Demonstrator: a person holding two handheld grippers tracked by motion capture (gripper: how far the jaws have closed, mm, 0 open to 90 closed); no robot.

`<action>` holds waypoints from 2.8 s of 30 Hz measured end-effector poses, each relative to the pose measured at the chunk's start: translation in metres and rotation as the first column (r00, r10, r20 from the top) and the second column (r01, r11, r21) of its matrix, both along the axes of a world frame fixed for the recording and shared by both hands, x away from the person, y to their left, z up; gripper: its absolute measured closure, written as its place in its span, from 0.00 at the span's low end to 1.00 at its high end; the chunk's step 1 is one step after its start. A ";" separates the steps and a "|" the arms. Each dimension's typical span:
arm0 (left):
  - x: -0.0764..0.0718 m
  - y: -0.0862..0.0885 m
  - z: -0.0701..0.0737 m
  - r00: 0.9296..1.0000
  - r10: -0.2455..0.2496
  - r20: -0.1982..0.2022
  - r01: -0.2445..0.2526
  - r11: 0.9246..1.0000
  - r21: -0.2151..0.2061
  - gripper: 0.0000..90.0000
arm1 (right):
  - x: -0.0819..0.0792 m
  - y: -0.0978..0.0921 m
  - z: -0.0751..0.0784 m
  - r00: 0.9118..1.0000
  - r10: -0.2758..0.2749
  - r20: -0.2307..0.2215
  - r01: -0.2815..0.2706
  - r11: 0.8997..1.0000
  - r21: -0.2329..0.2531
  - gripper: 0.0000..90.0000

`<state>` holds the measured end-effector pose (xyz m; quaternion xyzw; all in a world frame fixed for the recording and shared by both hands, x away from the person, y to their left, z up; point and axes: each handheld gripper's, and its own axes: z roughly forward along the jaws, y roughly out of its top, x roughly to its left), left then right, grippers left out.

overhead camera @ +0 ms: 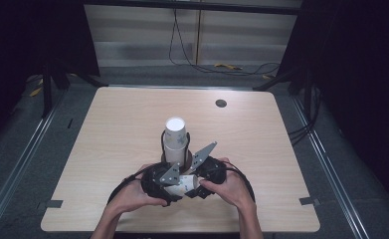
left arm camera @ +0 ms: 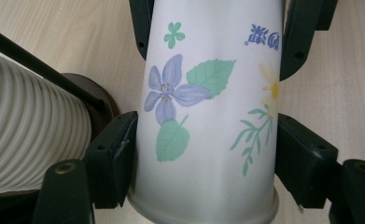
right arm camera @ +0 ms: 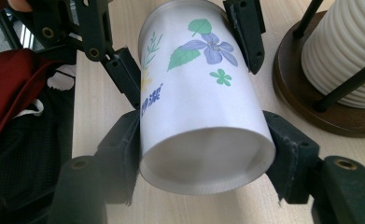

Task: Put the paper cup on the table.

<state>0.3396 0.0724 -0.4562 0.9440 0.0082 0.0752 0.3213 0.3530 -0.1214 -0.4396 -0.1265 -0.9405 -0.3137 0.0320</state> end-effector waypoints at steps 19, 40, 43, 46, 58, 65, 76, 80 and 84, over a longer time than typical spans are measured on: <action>0.002 0.016 -0.001 0.998 0.060 -0.030 -0.065 0.981 -0.184 0.19 | -0.003 -0.008 0.006 1.000 -0.022 0.018 0.021 0.997 0.068 0.41; -0.001 0.034 -0.010 0.988 0.143 -0.063 -0.156 0.900 -0.406 0.18 | -0.002 -0.024 -0.004 0.995 -0.104 0.008 0.101 0.981 0.168 0.41; -0.002 0.038 -0.011 0.987 0.150 -0.065 -0.163 0.890 -0.427 0.18 | -0.003 -0.026 -0.006 0.992 -0.124 0.008 0.120 0.976 0.180 0.41; -0.002 0.039 -0.013 0.983 0.170 -0.073 -0.185 0.883 -0.432 0.18 | -0.003 -0.028 -0.008 0.991 -0.133 0.004 0.129 0.973 0.194 0.41; -0.011 0.045 -0.018 0.974 0.213 -0.074 -0.222 0.854 -0.471 0.18 | -0.006 -0.038 -0.017 0.987 -0.161 0.002 0.154 0.946 0.286 0.40; -0.012 0.047 -0.020 0.972 0.217 -0.093 -0.233 0.820 -0.523 0.18 | -0.009 -0.044 -0.020 0.983 -0.183 0.012 0.169 0.928 0.332 0.41; -0.012 0.051 -0.026 0.971 0.209 -0.118 -0.239 0.811 -0.534 0.17 | -0.009 -0.051 -0.028 0.982 -0.190 0.000 0.174 0.897 0.407 0.41; -0.013 0.049 -0.026 0.974 0.203 -0.099 -0.225 0.814 -0.536 0.17 | -0.009 -0.051 -0.031 0.985 -0.171 -0.001 0.155 0.890 0.429 0.41; -0.013 0.048 -0.027 0.976 0.188 -0.108 -0.216 0.810 -0.545 0.17 | -0.008 -0.053 -0.035 0.987 -0.163 -0.011 0.149 0.876 0.458 0.41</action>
